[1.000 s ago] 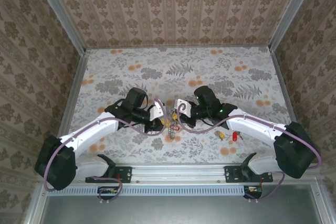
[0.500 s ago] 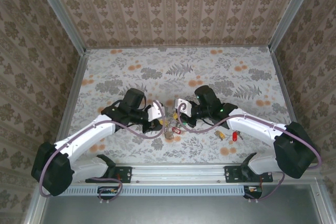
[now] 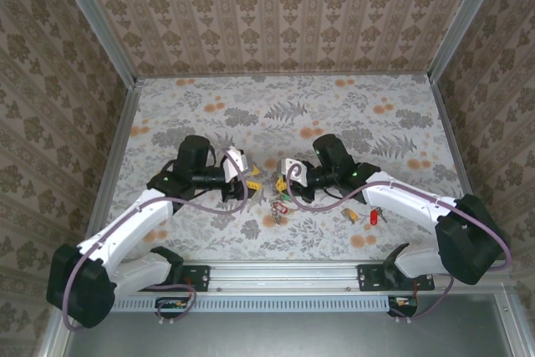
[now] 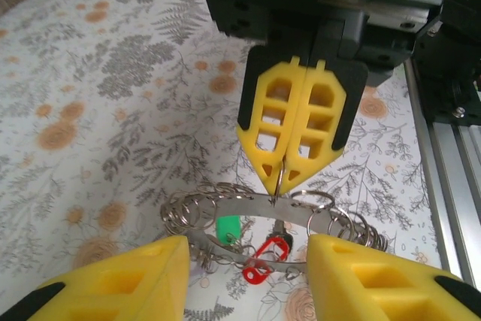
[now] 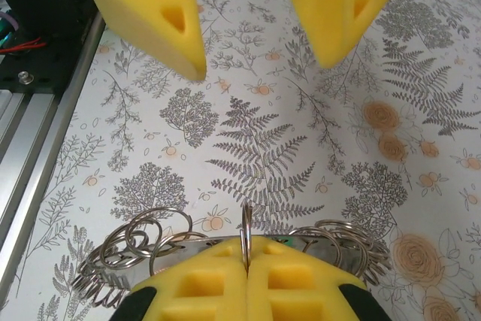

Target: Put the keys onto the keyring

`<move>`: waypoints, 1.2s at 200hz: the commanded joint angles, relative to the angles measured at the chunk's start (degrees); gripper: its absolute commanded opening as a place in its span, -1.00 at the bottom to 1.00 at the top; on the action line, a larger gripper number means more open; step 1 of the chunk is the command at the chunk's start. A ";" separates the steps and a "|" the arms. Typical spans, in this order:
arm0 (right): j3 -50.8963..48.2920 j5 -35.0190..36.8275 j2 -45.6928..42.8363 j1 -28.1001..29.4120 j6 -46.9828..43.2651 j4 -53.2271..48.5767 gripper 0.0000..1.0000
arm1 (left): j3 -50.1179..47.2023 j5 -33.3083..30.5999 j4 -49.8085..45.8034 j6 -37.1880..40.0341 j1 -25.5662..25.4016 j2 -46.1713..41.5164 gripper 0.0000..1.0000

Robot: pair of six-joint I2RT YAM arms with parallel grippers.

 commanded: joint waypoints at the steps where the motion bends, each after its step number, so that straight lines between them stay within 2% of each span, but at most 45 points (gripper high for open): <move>1: 0.03 -5.45 -0.72 -1.12 -1.84 2.00 -1.00 | 3.47 8.61 0.57 1.93 -0.03 4.64 -0.14; 21: -0.19 -6.21 -0.92 -1.42 -1.85 2.49 -1.00 | 4.02 9.51 0.73 4.65 -1.01 7.37 -0.18; 49: -0.74 -6.61 -0.97 -1.75 -1.82 3.02 -1.00 | 3.41 9.29 6.13 5.80 -3.51 9.77 -0.19; 109: -0.56 -6.49 -0.75 -1.94 -1.06 3.12 -1.00 | 4.74 7.01 4.07 7.33 -4.95 12.68 -0.29; 151: -0.39 -6.47 -0.48 -1.95 0.04 3.51 -1.00 | 4.42 6.28 6.19 6.63 -5.75 13.03 -0.41; 175: 0.00 -6.08 -0.30 -1.95 0.07 2.70 -1.00 | 4.77 5.86 6.47 6.49 -6.28 13.56 -0.55; 220: 0.00 -5.59 -0.45 -1.94 -0.07 2.00 -1.00 | 4.59 4.41 4.86 8.19 -6.64 13.08 -1.00; 240: -0.35 -4.91 -0.88 -1.93 0.13 1.92 -0.91 | 3.94 3.43 5.53 8.12 -6.64 12.56 -1.00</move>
